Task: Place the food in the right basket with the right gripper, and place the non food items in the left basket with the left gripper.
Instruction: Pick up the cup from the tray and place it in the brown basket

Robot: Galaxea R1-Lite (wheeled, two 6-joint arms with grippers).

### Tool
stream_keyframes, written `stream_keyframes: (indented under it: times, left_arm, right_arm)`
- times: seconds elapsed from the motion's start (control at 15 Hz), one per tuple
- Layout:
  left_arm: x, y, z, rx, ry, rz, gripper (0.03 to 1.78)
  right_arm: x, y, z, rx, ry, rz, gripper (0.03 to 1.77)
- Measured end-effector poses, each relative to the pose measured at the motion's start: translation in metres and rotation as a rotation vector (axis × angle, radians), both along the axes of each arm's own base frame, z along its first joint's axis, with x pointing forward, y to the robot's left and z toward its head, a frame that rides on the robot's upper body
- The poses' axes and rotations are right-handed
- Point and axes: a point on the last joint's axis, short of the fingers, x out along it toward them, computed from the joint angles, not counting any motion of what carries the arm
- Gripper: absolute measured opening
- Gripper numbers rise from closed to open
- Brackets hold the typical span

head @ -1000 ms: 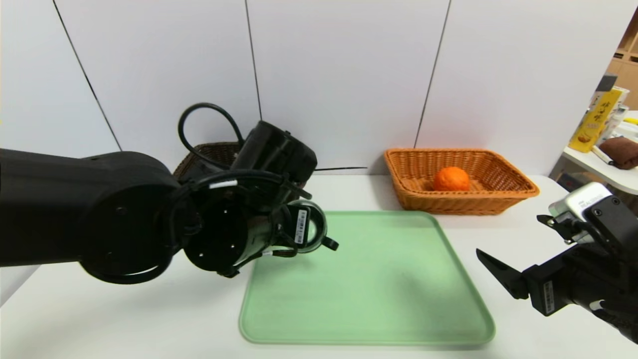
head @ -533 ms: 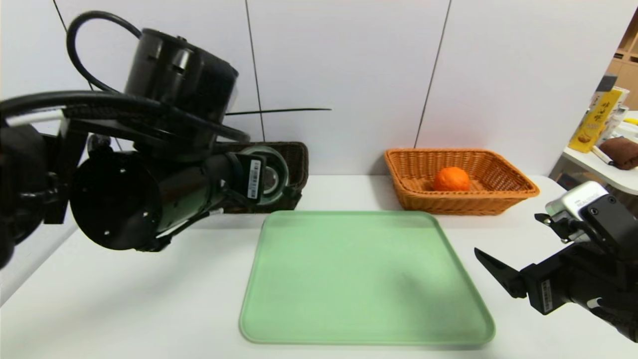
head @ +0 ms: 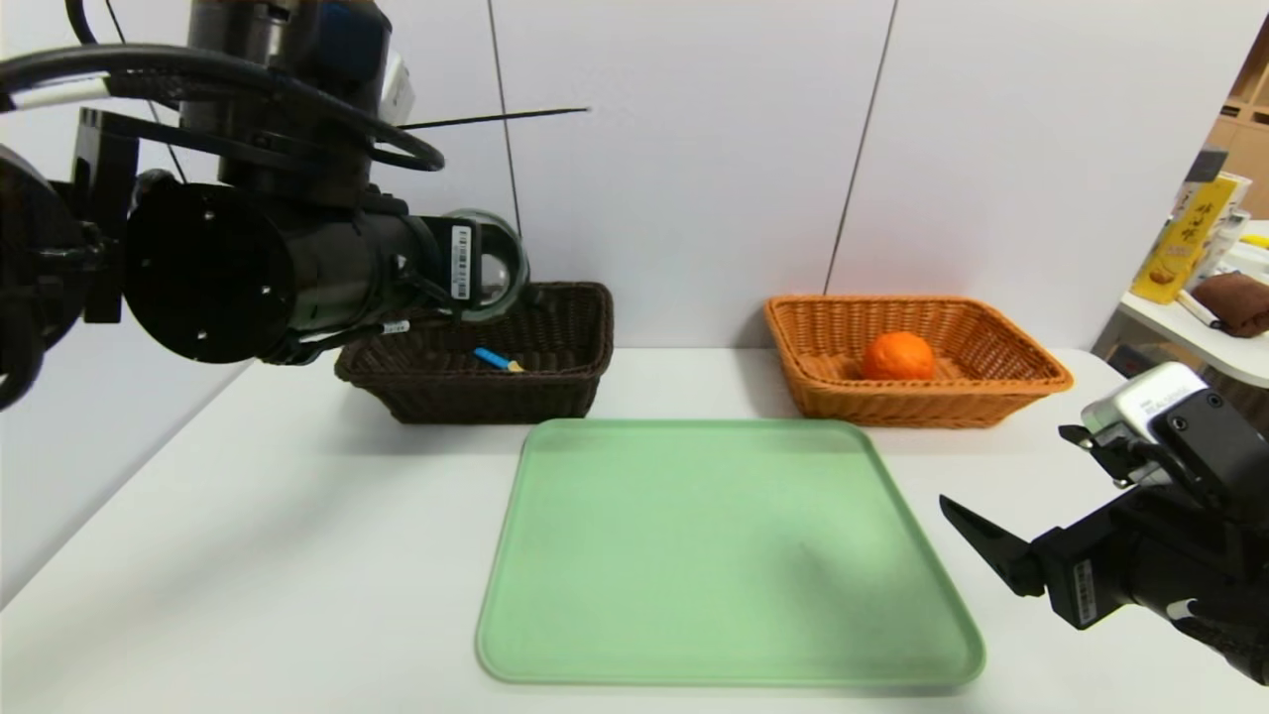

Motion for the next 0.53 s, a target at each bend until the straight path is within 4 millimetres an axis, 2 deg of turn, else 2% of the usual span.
stream_keyframes:
  times: [0.53]
  left_arm:
    - [0.069,0.007,-0.005,0.05,0.048,-0.007,0.11]
  right_arm:
    - [-0.001,0.0,0.0,0.001,0.0,0.001,1.69]
